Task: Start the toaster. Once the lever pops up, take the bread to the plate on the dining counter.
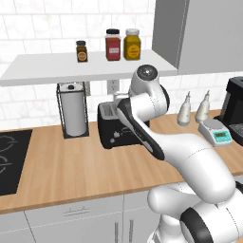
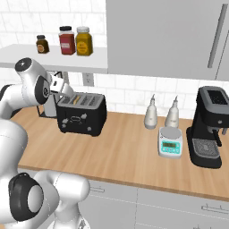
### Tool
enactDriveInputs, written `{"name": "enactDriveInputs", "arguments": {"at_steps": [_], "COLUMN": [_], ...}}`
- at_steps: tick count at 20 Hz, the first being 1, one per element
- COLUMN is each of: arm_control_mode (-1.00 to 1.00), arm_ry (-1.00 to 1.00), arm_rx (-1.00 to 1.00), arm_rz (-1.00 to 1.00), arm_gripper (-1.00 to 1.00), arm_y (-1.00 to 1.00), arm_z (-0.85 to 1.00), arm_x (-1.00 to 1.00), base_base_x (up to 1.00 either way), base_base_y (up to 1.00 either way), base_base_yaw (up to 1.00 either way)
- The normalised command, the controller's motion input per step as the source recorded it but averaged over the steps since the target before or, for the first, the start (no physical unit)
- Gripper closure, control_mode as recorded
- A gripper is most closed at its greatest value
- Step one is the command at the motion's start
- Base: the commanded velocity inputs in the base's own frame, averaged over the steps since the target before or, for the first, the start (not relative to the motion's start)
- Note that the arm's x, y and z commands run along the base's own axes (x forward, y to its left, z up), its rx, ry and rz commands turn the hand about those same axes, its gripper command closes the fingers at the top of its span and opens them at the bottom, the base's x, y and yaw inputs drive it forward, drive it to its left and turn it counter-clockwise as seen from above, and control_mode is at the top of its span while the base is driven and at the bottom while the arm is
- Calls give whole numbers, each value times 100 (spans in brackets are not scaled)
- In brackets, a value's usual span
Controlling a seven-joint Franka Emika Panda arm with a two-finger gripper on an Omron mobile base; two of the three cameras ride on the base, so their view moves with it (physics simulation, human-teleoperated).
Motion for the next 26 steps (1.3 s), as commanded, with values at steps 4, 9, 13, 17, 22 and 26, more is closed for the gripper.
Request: {"name": "enactDriveInputs", "arguments": {"at_steps": [4, 9, 13, 17, 22, 26], "arm_control_mode": [-100, -100, -100, -100, -100, -100], "arm_ry": [0, 0, 0, 0, 0, 0], "arm_rx": [0, 0, 0, 0, 0, 0], "arm_rz": [0, 0, 0, 0, 0, 0], "arm_gripper": [-100, -100, -100, -100, -100, -100], "arm_y": [0, 0, 0, 0, 0, 0], "arm_z": [0, 0, 0, 0, 0, 0], "arm_x": [0, 0, 0, 0, 0, 0], "base_base_x": [0, 0, 0, 0, 0, 0], "base_base_y": [0, 0, 0, 0, 0, 0], "base_base_yaw": [0, 0, 0, 0, 0, 0]}}
